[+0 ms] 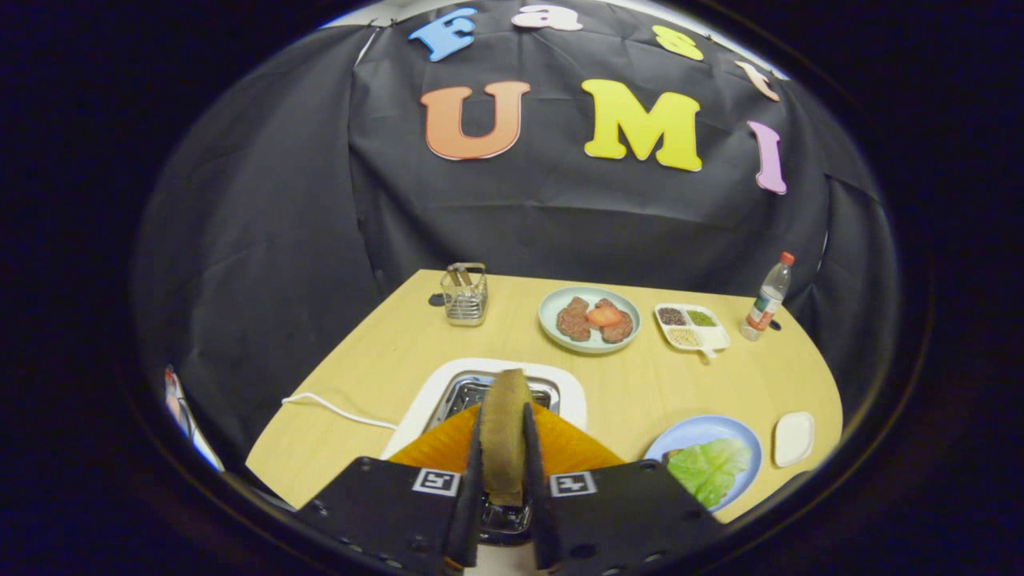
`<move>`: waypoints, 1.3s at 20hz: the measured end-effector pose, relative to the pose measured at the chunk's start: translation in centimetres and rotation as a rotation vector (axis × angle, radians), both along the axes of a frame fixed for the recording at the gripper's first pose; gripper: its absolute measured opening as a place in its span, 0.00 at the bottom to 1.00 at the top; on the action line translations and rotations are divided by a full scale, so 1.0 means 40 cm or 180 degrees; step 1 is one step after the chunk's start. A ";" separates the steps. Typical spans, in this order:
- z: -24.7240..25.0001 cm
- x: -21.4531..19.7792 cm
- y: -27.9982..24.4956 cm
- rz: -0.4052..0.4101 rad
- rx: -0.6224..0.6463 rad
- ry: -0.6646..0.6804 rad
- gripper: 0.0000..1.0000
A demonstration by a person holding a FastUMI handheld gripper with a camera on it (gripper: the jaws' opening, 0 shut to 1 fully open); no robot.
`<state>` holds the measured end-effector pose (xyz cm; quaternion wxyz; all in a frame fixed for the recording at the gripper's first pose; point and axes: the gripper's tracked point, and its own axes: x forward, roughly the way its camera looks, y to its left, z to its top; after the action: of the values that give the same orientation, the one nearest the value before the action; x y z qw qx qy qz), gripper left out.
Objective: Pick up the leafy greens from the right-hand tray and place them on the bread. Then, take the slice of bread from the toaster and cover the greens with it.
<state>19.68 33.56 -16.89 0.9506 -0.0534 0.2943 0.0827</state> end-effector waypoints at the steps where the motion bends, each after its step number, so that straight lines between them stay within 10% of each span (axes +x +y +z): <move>1: 0.003 -0.005 -0.007 -0.0025 -0.0043 -0.0012 0.38; 3: 0.008 -0.011 -0.014 -0.0044 -0.0075 -0.0021 0.12; 26: 0.367 -0.106 -0.190 -0.0193 0.0164 -0.0785 0.11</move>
<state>15.43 25.98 -2.22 0.9827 -0.0298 0.1744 0.0543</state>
